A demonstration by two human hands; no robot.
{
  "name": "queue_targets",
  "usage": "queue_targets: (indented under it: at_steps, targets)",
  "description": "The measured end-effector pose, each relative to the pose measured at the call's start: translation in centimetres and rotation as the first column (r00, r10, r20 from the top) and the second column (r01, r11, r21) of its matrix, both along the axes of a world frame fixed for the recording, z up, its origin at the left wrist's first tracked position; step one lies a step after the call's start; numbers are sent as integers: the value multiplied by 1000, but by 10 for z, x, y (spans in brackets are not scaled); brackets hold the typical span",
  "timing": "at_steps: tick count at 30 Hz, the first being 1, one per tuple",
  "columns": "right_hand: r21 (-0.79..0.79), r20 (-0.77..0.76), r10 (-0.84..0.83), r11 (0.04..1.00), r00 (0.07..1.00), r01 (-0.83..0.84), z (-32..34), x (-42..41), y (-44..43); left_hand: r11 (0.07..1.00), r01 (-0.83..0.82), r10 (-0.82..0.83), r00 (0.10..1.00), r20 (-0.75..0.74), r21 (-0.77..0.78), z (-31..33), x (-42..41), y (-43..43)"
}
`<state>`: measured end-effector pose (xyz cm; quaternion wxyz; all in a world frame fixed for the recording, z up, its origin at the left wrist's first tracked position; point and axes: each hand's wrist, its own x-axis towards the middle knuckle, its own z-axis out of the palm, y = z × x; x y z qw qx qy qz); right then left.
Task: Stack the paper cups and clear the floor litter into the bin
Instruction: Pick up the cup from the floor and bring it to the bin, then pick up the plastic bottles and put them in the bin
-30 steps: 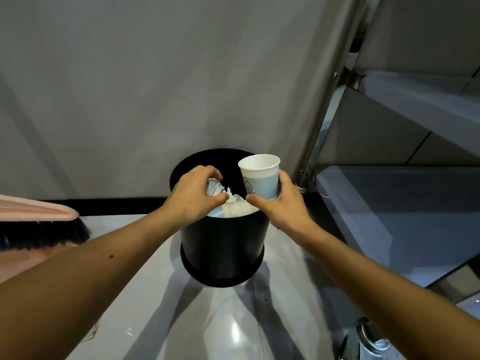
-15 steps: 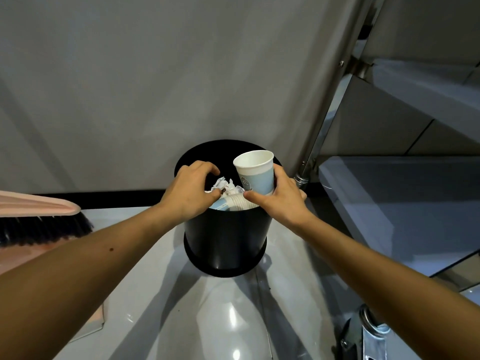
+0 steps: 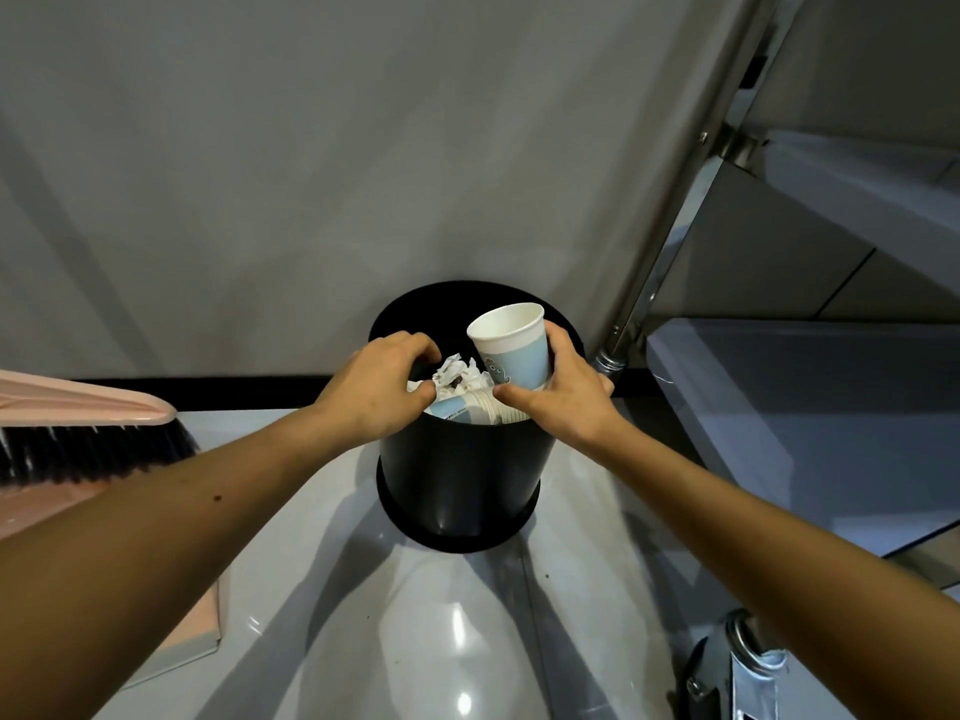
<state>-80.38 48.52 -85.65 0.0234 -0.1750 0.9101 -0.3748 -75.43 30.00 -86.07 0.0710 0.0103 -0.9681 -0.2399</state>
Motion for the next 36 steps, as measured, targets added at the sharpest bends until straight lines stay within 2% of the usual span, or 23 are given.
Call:
queue_targets:
  at_steps: [7, 13, 19, 23, 27, 31, 36]
  targets:
    - [-10, 16, -5, 1000, 1000, 5, -3, -5, -4, 999, -20, 18, 998, -66, -41, -3, 3, -7]
    - [9, 40, -2, 1000, 999, 1, -1, -6, -2, 1000, -10, 9, 997, -78, -11, -5, 4, -9]
    - [-23, -8, -33, 999, 999, 33, 2, 8, 8, 983, 3, 18, 993, -116, 183, 4, 12, 11]
    - [-33, -15, -59, 998, 998, 59, 4, 29, 21, 981, 111, -91, 988, -128, 158, 13, 25, 27]
    - [-62, 46, -92, 994, 995, 94, 12, 65, 47, 970, 224, -213, 970, -115, 96, 25, 44, 41]
    - [76, 132, -60, 996, 989, 50, 30, 111, 90, 929, 370, -369, 925, -97, -1, 37, 56, 70]
    - [282, 181, -205, 948, 962, 149, 52, 174, 166, 786, 617, -618, 781, -88, -40, 45, 69, 149]
